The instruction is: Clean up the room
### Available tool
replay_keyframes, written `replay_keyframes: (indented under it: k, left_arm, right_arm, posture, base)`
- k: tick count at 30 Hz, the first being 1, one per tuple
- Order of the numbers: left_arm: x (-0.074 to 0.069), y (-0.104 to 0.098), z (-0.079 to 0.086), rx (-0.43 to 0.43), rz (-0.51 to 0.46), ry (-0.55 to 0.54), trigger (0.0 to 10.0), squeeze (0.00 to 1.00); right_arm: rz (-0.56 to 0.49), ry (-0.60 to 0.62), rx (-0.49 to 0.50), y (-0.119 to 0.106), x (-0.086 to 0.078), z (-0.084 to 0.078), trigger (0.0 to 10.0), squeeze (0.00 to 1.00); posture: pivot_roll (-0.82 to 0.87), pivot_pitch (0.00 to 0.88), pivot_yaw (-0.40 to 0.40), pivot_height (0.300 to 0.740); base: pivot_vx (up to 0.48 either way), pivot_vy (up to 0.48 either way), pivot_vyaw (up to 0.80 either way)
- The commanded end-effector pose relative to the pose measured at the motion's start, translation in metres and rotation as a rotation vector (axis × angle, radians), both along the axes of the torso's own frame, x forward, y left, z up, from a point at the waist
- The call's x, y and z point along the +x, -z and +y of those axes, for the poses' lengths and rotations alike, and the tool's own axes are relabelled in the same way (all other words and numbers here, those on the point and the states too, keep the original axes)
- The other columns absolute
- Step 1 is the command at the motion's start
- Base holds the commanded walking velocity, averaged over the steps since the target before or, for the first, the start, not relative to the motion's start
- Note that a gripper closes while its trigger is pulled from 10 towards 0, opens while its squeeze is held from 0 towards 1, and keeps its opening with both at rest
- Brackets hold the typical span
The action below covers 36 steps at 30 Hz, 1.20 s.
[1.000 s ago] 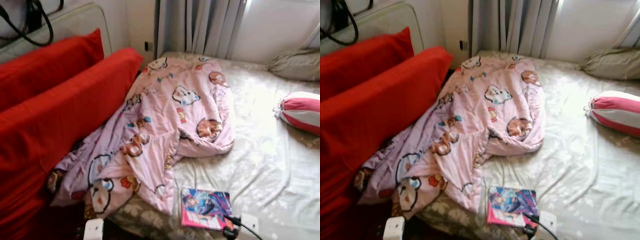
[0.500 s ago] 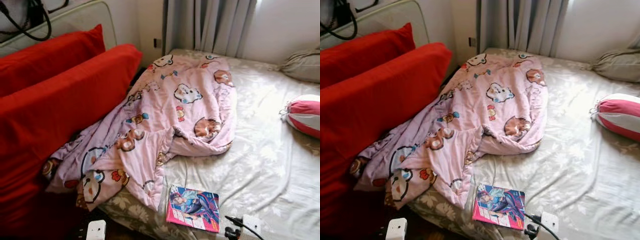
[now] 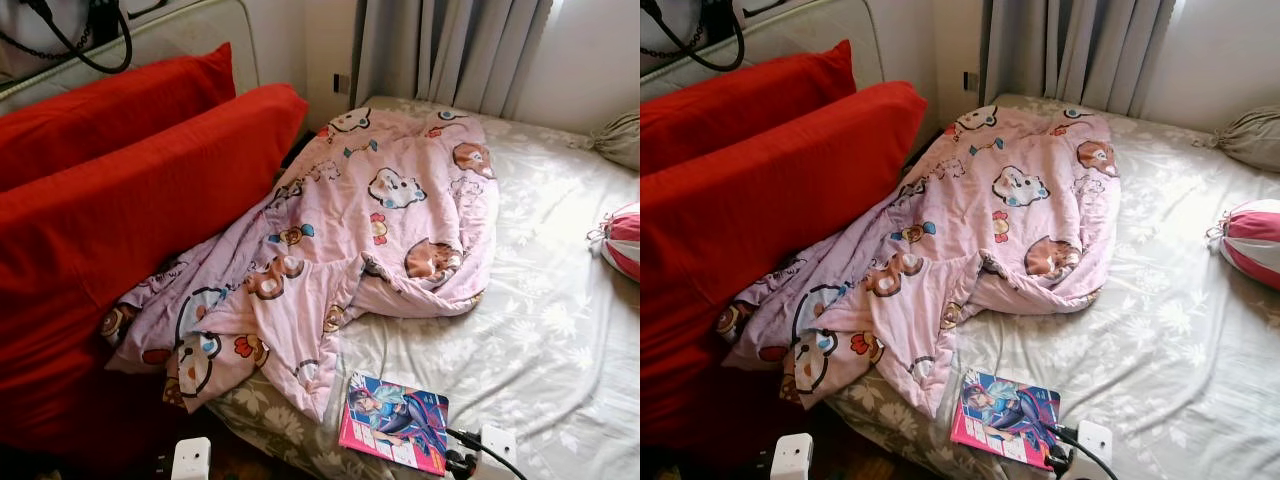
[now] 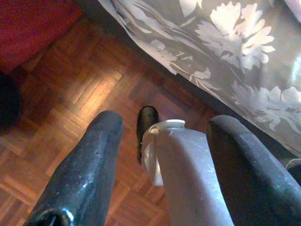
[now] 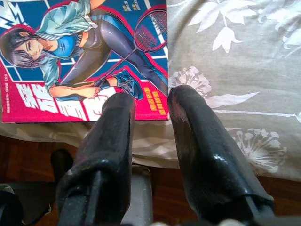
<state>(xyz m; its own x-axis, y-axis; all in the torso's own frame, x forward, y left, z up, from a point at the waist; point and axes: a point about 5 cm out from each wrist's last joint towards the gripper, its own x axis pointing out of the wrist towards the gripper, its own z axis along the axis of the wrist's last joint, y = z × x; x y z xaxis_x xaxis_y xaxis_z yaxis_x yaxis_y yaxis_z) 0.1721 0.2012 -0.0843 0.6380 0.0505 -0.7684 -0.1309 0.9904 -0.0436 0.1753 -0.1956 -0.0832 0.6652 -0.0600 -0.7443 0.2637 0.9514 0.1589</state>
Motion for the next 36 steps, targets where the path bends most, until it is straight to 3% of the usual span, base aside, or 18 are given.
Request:
replay_keyframes:
  k: [1,6,8,10,11,12,13,14,18,23,30,36]
  left_arm:
    - [-0.002,-0.001,0.002,-0.001,-0.024,0.014,10.0,0.0]
    - [0.001,-0.004,0.001,-0.006,-0.084,0.024,10.0,0.0]
    - [0.006,-0.009,0.001,-0.02,-0.167,0.018,10.0,0.0]
    - [0.006,-0.01,0.001,-0.025,-0.184,0.015,10.0,0.0]
    - [0.045,-0.035,-0.002,-0.02,-0.356,0.034,10.0,0.0]
    - [0.072,-0.056,-0.006,-0.016,-0.471,0.05,10.0,0.0]
    - [0.105,-0.09,-0.01,-0.007,-0.64,0.07,10.0,0.0]
    - [0.105,-0.09,-0.01,-0.007,-0.64,0.07,10.0,0.0]
    - [0.11,-0.12,-0.012,0.02,-0.838,0.112,10.0,0.0]
    - [0.1,-0.134,-0.012,0.034,-0.921,0.15,10.0,0.0]
    - [0.094,-0.141,-0.009,0.034,-0.933,0.164,10.0,0.0]
    - [0.093,-0.144,-0.012,0.013,-0.923,0.179,10.0,0.0]
  right_arm:
    - [-0.044,0.001,0.006,-0.003,0.005,0.001,10.0,0.0]
    - [-0.127,-0.021,-0.009,-0.013,0.021,0.002,10.0,0.0]
    - [-0.279,-0.071,-0.019,-0.033,0.049,0.006,10.0,0.0]
    - [-0.319,-0.082,-0.02,-0.039,0.056,0.007,10.0,0.0]
    - [-0.39,-0.097,-0.025,-0.049,0.067,0.008,10.0,0.0]
    - [-0.414,-0.101,-0.027,-0.053,0.071,0.008,10.0,0.0]
    - [-0.468,-0.094,-0.032,-0.06,0.077,0.007,10.0,0.0]
    - [-0.468,-0.094,-0.032,-0.06,0.077,0.007,10.0,0.0]
    - [-0.649,-0.099,-0.074,-0.085,0.089,0.004,10.0,0.0]
    - [-0.738,-0.104,-0.117,-0.096,0.084,0.004,10.0,0.0]
    - [-0.786,-0.112,-0.167,-0.106,0.082,0.003,10.0,0.0]
    - [-0.81,-0.14,-0.181,-0.116,0.092,0.008,10.0,0.0]
  posture:
    - [0.02,0.078,-0.005,0.74]
    - [0.03,0.08,-0.008,0.74]
    - [0.02,0.079,-0.009,0.74]
    - [0.02,0.078,-0.011,0.74]
    - [0.02,0.075,-0.012,0.74]
    - [0.02,0.075,-0.012,0.74]
    - [0.02,0.074,-0.013,0.74]
    - [0.02,0.074,-0.013,0.74]
    - [0.01,0.069,-0.018,0.74]
    - [0.02,0.068,-0.021,0.74]
    - [0.01,0.084,-0.02,0.74]
    - [0.0,0.086,-0.017,0.74]
  base:
    - [0.0,0.0,0.0]
    - [0.0,0.0,0.0]
    - [0.0,0.0,0.0]
    - [0.0,0.0,0.0]
    - [0.0,0.0,0.0]
    - [0.0,0.0,0.0]
    - [0.0,0.0,0.0]
    - [0.0,0.0,0.0]
    - [0.0,0.0,0.0]
    - [0.0,0.0,0.0]
    - [0.0,0.0,0.0]
    - [0.0,0.0,0.0]
